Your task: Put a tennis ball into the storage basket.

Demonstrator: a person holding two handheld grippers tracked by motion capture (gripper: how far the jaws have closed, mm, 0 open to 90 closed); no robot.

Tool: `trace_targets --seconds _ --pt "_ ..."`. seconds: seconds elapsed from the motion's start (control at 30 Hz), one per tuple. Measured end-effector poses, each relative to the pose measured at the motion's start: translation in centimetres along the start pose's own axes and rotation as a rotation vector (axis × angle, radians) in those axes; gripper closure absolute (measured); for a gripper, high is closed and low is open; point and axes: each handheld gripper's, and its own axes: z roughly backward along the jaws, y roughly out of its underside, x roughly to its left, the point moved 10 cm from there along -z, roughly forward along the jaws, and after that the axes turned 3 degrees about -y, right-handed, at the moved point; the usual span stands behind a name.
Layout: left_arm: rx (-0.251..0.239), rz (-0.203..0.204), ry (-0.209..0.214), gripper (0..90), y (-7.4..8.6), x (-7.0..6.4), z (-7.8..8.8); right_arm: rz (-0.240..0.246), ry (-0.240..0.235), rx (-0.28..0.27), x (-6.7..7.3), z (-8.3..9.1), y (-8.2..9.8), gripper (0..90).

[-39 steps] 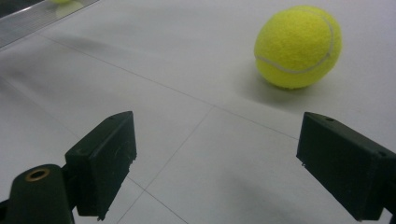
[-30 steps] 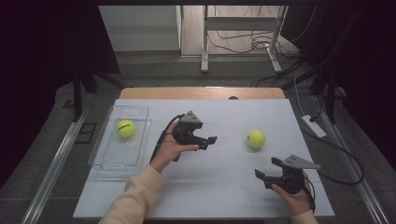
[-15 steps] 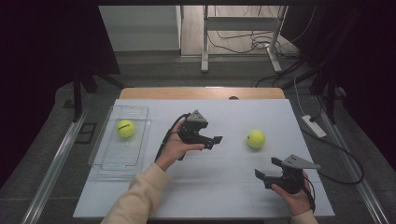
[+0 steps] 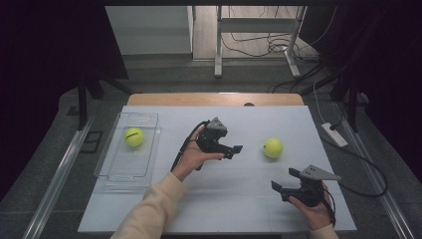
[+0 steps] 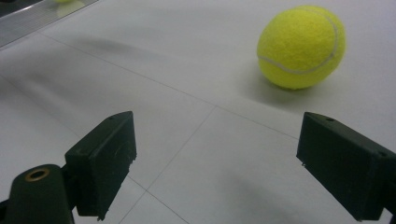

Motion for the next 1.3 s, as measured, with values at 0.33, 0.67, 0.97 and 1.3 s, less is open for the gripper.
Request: trace_targets --seconds 0.33,0.67,0.97,1.3 --pt "0.015 -0.003 0.004 16.7 -0.1 -0.2 -0.8 0.001 0.002 0.004 0.0 -0.1 0.0 11.5" --pt "0.033 -0.003 0.008 16.7 -0.1 -0.2 -2.0 -0.004 -0.002 0.001 0.0 -0.1 0.0 11.5" --pt "0.032 -0.002 0.014 16.8 -0.5 -0.3 -2.9 -0.006 -0.013 0.001 -0.1 -0.1 0.0 11.5" --pt "0.029 0.007 0.02 16.9 -1.1 -0.7 -3.7 -0.002 -0.026 0.003 0.2 -0.4 0.0 11.5"
